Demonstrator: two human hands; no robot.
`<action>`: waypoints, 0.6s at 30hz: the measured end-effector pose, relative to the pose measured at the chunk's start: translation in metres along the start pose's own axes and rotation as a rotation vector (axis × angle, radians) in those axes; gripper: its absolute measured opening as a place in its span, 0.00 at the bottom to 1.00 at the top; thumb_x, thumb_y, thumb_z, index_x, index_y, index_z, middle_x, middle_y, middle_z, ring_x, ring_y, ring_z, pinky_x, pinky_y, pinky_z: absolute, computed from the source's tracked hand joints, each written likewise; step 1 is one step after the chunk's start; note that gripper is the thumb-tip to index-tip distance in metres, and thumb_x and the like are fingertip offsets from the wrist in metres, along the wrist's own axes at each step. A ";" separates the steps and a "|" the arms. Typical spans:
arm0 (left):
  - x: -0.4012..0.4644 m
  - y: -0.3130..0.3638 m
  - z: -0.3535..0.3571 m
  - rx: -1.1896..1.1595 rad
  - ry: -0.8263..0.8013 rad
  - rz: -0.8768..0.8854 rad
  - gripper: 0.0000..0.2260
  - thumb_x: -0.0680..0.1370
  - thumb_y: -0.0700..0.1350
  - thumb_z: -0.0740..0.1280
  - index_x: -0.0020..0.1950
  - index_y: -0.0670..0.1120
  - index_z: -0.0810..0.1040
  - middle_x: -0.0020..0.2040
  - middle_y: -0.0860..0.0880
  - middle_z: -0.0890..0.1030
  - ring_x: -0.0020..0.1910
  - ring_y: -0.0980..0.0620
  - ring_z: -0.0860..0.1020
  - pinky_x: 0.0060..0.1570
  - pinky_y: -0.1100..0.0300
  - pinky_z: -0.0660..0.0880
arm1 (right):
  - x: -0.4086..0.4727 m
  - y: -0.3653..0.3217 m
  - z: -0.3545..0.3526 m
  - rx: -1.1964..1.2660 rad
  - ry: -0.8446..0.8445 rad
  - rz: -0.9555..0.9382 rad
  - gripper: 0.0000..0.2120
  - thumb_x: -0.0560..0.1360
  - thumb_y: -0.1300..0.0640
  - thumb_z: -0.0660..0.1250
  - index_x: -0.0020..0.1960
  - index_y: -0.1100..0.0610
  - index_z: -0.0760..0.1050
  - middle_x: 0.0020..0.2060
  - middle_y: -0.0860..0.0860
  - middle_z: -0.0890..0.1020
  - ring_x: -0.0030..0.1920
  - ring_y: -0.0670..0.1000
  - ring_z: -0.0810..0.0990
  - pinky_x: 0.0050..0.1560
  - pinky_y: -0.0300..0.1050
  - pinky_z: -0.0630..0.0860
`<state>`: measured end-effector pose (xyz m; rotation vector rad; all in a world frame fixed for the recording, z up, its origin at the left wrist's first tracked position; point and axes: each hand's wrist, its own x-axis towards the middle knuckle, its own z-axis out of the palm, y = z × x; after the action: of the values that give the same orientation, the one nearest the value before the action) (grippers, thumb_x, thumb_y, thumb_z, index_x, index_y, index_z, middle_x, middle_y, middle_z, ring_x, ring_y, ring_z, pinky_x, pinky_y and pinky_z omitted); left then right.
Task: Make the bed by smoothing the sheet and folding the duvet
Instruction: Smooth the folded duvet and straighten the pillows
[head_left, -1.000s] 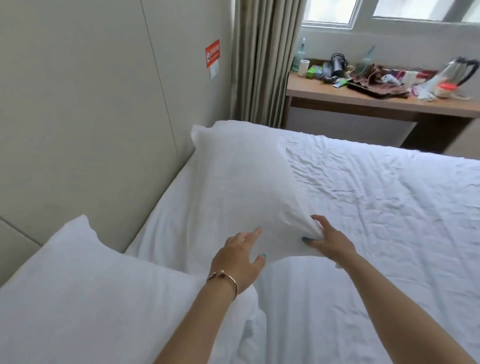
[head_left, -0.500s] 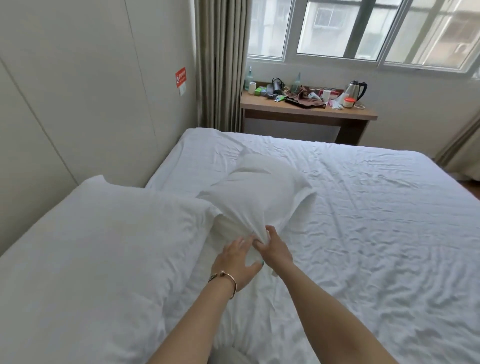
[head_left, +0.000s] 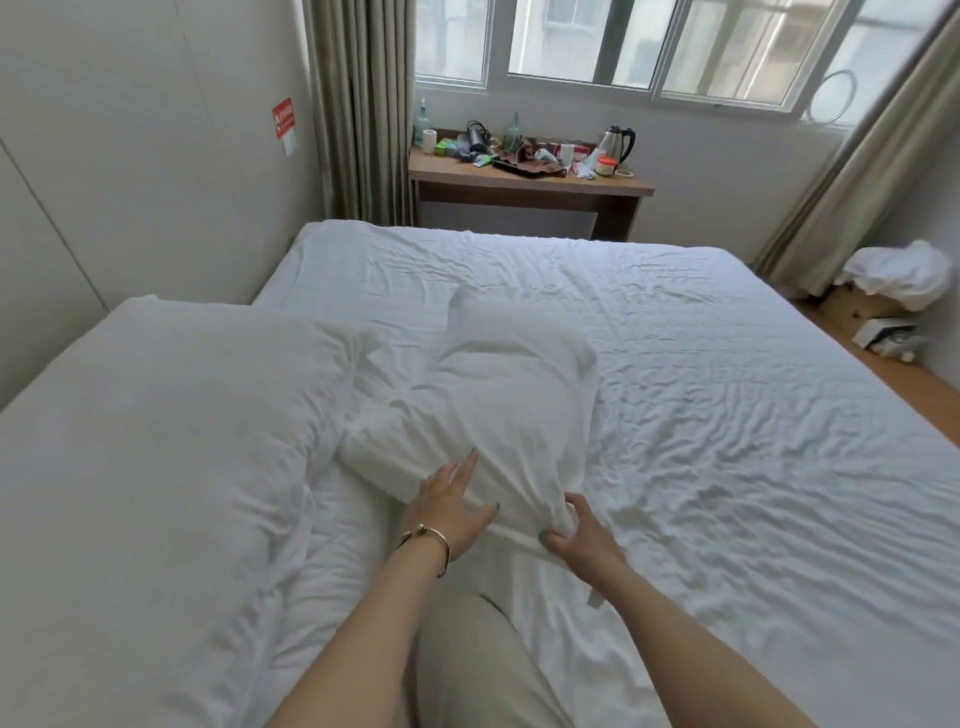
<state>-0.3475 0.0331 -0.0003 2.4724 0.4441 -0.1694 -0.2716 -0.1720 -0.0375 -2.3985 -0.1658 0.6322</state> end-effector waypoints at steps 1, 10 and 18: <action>-0.004 0.005 0.010 0.030 -0.019 0.017 0.34 0.77 0.61 0.61 0.78 0.61 0.47 0.78 0.51 0.55 0.75 0.48 0.55 0.72 0.53 0.58 | -0.011 0.017 -0.002 0.005 -0.008 0.024 0.28 0.73 0.48 0.68 0.69 0.45 0.60 0.53 0.47 0.75 0.45 0.49 0.76 0.42 0.43 0.72; -0.038 0.040 0.100 0.196 -0.092 0.062 0.33 0.75 0.66 0.60 0.77 0.62 0.52 0.79 0.51 0.52 0.77 0.46 0.50 0.73 0.53 0.54 | -0.085 0.108 -0.004 0.140 -0.026 0.079 0.27 0.71 0.50 0.71 0.65 0.40 0.62 0.52 0.47 0.76 0.47 0.46 0.77 0.39 0.38 0.74; -0.110 0.088 0.182 0.236 0.010 0.010 0.35 0.73 0.69 0.60 0.76 0.65 0.50 0.79 0.52 0.45 0.77 0.46 0.41 0.74 0.46 0.46 | -0.140 0.199 -0.043 0.177 -0.071 0.022 0.27 0.70 0.48 0.72 0.61 0.32 0.62 0.53 0.42 0.74 0.50 0.46 0.76 0.47 0.41 0.75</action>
<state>-0.4223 -0.1715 -0.0735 2.7067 0.4379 -0.2163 -0.3813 -0.3898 -0.0760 -2.2117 -0.1087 0.7129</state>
